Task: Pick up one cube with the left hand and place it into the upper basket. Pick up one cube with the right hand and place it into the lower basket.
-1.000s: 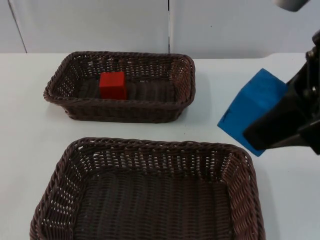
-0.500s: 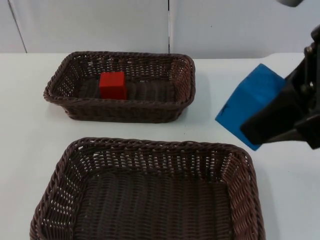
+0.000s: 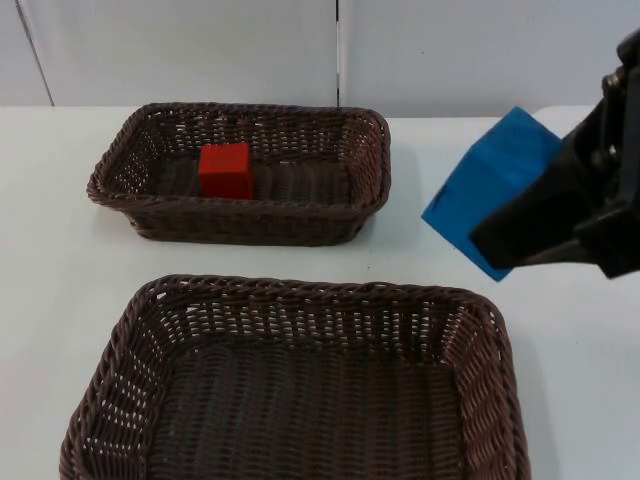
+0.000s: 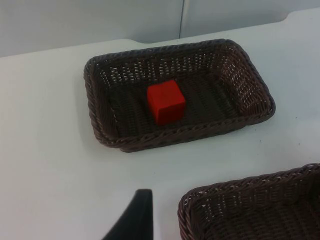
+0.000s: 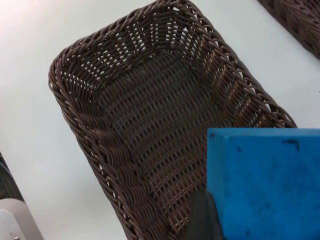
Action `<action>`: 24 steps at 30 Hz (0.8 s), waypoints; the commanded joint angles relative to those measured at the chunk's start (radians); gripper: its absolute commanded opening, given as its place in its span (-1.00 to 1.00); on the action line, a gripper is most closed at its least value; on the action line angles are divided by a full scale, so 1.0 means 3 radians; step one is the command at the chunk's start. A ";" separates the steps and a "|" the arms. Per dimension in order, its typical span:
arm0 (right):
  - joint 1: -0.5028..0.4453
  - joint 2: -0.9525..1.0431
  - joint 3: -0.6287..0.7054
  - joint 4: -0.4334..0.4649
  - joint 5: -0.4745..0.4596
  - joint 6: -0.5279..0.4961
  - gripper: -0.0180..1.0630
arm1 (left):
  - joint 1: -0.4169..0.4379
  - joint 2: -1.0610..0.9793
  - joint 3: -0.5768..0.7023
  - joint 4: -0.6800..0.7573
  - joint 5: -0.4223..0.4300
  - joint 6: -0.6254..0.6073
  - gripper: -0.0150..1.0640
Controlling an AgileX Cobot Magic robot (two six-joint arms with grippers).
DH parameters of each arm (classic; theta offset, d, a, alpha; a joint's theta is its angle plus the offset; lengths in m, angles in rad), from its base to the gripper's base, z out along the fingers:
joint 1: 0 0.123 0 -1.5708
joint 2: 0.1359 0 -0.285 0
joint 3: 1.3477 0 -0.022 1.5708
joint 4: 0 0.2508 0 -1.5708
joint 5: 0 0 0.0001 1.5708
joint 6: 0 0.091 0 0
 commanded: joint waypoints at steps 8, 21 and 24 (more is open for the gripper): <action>0.0175 0.0807 -0.0592 -0.0020 0.0251 -0.0067 -0.97 | -0.0018 -0.0022 0.0013 0.0001 -0.0017 -0.0006 0.98; 0.0368 0.2001 -0.1125 -0.0020 -0.0165 -0.0105 -0.97 | -0.0018 -0.0022 0.0013 0.0008 -0.0004 -0.0006 0.98; 0.0368 0.2116 -0.1125 -0.0020 -0.0240 -0.0105 -0.97 | -0.0018 -0.0022 0.0013 0.0008 0.0003 -0.0006 0.98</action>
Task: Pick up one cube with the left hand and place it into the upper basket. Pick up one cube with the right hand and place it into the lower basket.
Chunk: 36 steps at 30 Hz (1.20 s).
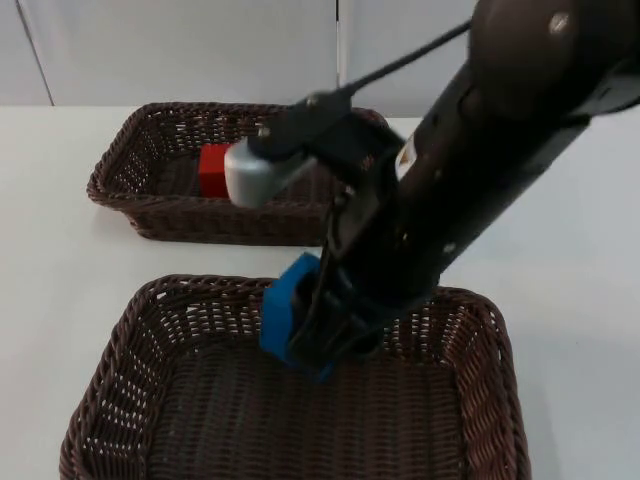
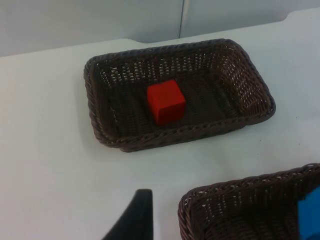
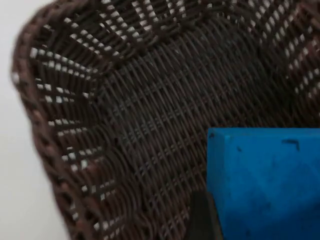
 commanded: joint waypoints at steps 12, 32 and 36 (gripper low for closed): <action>0.0021 0.0490 -0.0027 0.0020 -0.0222 -0.0031 -0.94 | -0.0018 -0.0022 0.0013 0.0001 0.0002 -0.0006 0.98; 0.0021 0.0385 -0.0027 0.0041 -0.0165 0.0096 0.49 | -0.0018 -0.0022 0.0013 0.0001 0.0002 -0.0006 0.98; 0.0021 0.0157 -0.0027 0.0032 -0.0103 0.0096 0.48 | -0.0018 -0.0022 0.0013 0.0001 0.0002 -0.0006 0.98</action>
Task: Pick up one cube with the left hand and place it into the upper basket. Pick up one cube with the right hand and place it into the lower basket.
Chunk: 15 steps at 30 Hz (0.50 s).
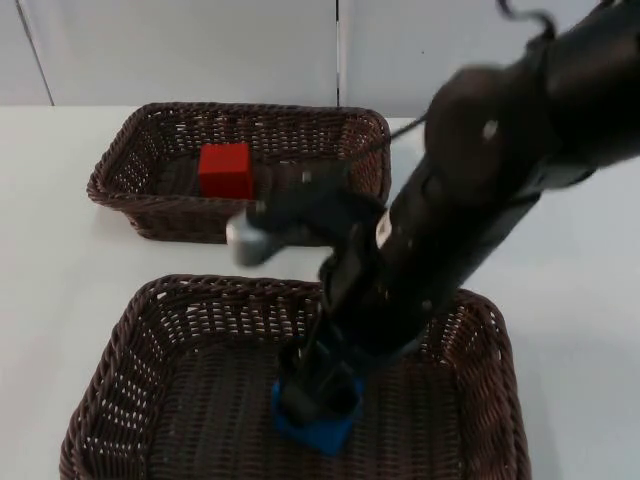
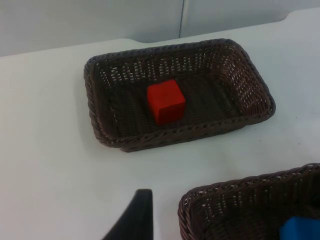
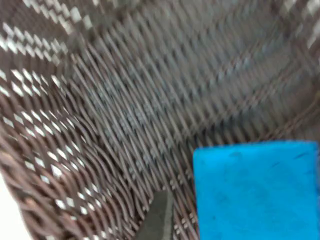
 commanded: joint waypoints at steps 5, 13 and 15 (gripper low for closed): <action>0.0021 -0.0558 -0.0027 -0.0006 0.0152 0.0001 0.48 | -0.0018 -0.0022 0.0013 0.0001 0.0002 -0.0006 0.98; 0.0021 -0.1148 -0.0027 -0.0022 0.0249 0.0001 0.48 | -0.0018 -0.0022 0.0013 0.0001 0.0002 -0.0006 0.98; 0.0021 -0.1285 -0.0027 -0.0022 0.0283 0.0001 0.48 | -0.0018 -0.0022 0.0013 0.0001 0.0002 -0.0006 0.98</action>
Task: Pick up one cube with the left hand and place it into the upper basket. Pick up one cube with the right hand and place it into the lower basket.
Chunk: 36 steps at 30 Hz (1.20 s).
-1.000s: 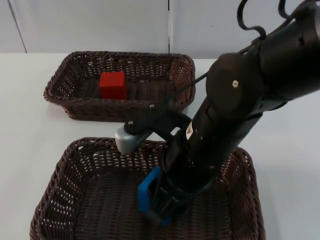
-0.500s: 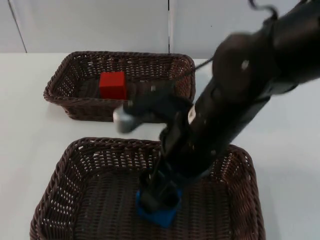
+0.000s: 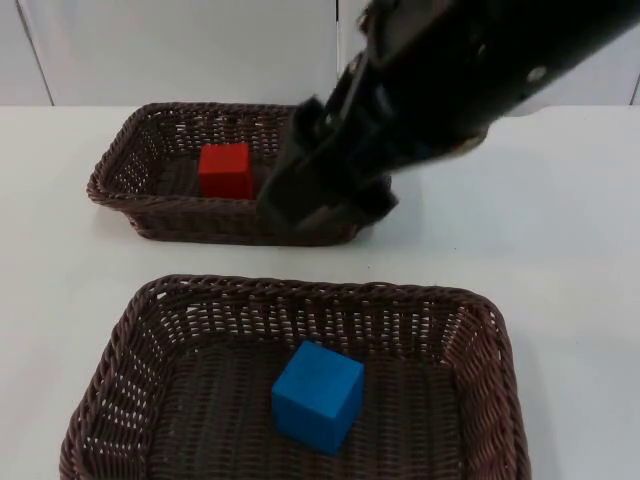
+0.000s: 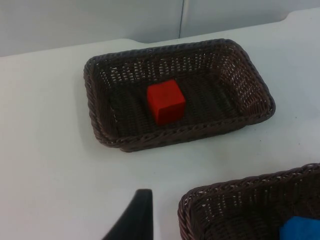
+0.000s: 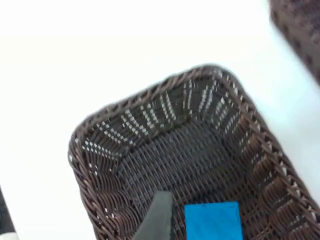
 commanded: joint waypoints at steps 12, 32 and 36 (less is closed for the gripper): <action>0.0014 -0.0286 -0.0027 -0.0102 0.0113 0.0046 0.48 | -0.0018 -0.0022 0.0013 0.0011 0.0002 -0.0006 0.98; 0.0014 -0.1147 0.0801 -0.0107 -0.0087 0.0051 0.48 | -0.0018 -0.0434 0.0013 -0.0173 0.0159 0.0238 0.98; 0.0014 -0.1294 0.0932 -0.0107 -0.0127 0.0059 0.48 | -0.0018 -0.0661 0.0013 -0.0173 0.0183 0.0289 0.98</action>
